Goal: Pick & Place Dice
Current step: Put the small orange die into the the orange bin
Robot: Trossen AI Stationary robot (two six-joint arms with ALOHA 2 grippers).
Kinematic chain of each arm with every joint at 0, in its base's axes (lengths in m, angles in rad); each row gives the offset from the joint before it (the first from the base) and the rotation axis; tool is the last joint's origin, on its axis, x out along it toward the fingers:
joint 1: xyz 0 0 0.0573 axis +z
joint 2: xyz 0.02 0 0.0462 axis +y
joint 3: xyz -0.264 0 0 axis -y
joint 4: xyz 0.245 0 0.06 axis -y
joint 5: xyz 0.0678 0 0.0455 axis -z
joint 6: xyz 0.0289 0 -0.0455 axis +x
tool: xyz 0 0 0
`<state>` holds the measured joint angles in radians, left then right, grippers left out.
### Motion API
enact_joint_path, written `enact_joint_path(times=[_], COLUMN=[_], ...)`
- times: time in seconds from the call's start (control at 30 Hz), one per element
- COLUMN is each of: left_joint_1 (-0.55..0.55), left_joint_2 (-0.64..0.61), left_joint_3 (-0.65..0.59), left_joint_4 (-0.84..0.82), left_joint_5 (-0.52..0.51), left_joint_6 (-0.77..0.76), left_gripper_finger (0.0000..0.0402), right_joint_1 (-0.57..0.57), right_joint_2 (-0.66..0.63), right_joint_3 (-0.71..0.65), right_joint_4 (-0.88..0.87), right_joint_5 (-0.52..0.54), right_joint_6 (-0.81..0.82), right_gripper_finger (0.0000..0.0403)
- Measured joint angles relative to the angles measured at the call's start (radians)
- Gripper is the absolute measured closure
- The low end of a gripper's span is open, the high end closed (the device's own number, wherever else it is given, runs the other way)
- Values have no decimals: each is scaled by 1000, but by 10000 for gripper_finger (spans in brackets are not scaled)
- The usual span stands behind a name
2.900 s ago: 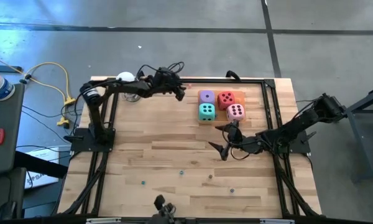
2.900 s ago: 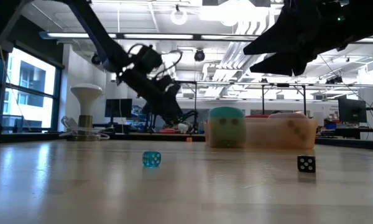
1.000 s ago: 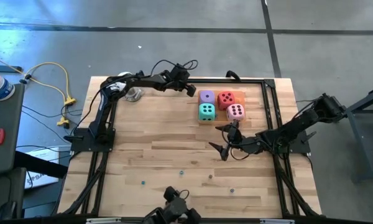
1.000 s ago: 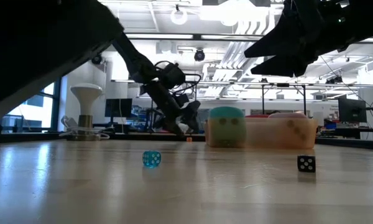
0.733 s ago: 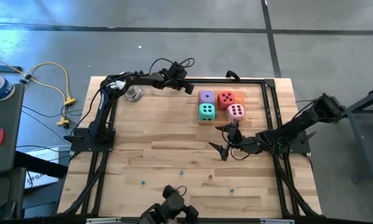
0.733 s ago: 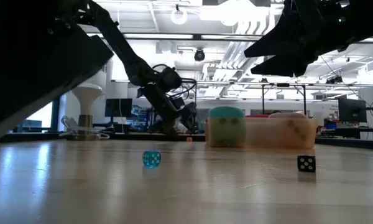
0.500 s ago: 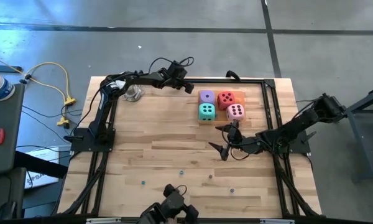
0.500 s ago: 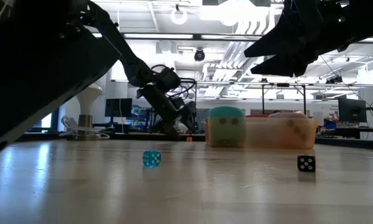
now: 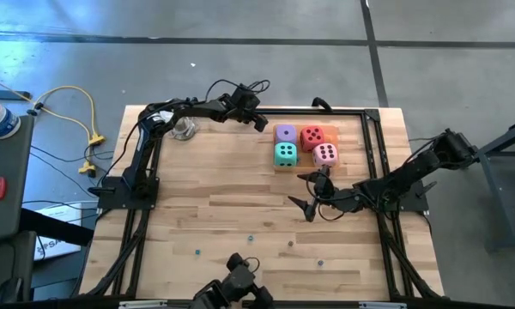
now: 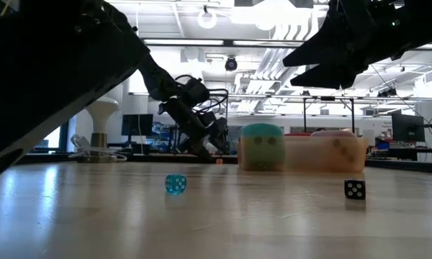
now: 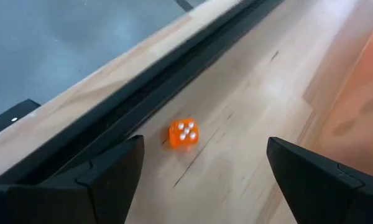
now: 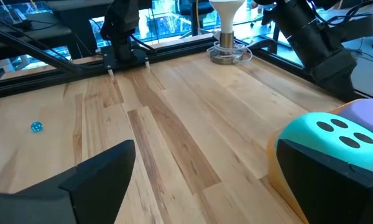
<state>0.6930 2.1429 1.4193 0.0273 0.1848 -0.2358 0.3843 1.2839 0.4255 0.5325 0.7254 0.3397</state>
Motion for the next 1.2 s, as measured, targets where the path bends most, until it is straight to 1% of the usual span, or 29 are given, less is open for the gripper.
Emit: enact_joint_path(times=[0.2,0.47,0.7,0.8,0.9,0.93,1.0,1.03,1.1,1.13,1.2], left_joint_1=[-8,-11,-17,-17,-35,-41,-45,-44,-34,-32,-30], left_joint_2=[0,0,1,1,1,1,1,0,0,4,12], left_joint_3=[0,0,4,46,95,109,141,153,161,161,163], left_joint_4=[-9,-31,-41,-113,-192,-205,-211,-209,-205,-208,-223], left_joint_5=[0,-2,-59,-80,-141,-175,-235,-232,-171,-162,-180], left_joint_6=[47,46,61,78,115,107,33,12,7,2,-19], left_gripper_finger=[71,71,71,71,71,71,71,71,71,71,71], right_joint_1=[0,0,0,0,0,0,0,0,0,0,0], right_joint_2=[0,0,0,0,0,0,0,0,0,0,0], right_joint_3=[0,0,0,0,0,0,0,0,0,0,0], right_joint_4=[-5,-5,-5,-5,-5,-5,-4,-3,-3,-4,-4], right_joint_5=[0,0,0,0,0,0,0,0,0,-3,-18], right_joint_6=[0,0,0,0,0,0,0,1,6,7,7], right_gripper_finger=[20,20,20,20,20,20,20,20,20,20,20])
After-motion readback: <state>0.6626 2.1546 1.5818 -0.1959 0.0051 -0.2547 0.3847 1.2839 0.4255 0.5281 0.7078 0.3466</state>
